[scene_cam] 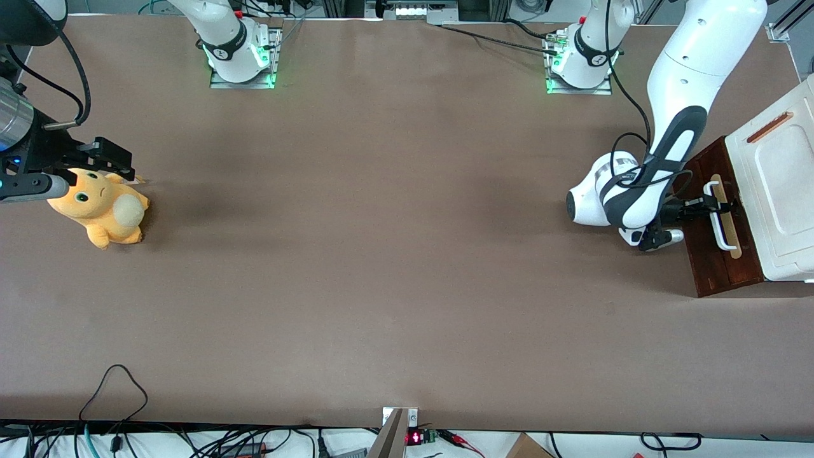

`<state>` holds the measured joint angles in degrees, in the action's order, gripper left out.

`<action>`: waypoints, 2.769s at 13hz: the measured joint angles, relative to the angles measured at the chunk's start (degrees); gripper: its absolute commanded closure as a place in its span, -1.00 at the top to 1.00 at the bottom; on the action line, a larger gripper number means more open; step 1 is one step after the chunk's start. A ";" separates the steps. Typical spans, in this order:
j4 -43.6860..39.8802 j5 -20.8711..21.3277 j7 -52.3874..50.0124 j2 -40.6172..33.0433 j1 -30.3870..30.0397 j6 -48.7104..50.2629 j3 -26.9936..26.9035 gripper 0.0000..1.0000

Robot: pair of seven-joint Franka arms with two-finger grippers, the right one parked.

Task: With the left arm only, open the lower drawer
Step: 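Close the left gripper around the white bar handle, then pull the handle away from the cabinet with the left gripper, then open the left gripper and lift it away from the handle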

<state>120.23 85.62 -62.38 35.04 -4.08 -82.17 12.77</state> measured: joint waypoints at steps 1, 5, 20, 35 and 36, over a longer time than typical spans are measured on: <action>0.00 0.00 -0.03 0.00 0.00 0.00 0.00 -0.78; -0.04 0.10 -1.19 0.01 0.03 0.29 0.00 -0.99; 0.22 -2.21 -1.49 0.11 3.16 5.00 9.57 1.00; -17.42 -38.27 22.12 -15.22 3.19 -7.21 8.67 1.00; -18.24 -42.28 24.31 -17.37 3.22 -7.95 8.04 1.00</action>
<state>101.99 43.35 -38.07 17.67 -0.86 -90.12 20.82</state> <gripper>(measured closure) 0.000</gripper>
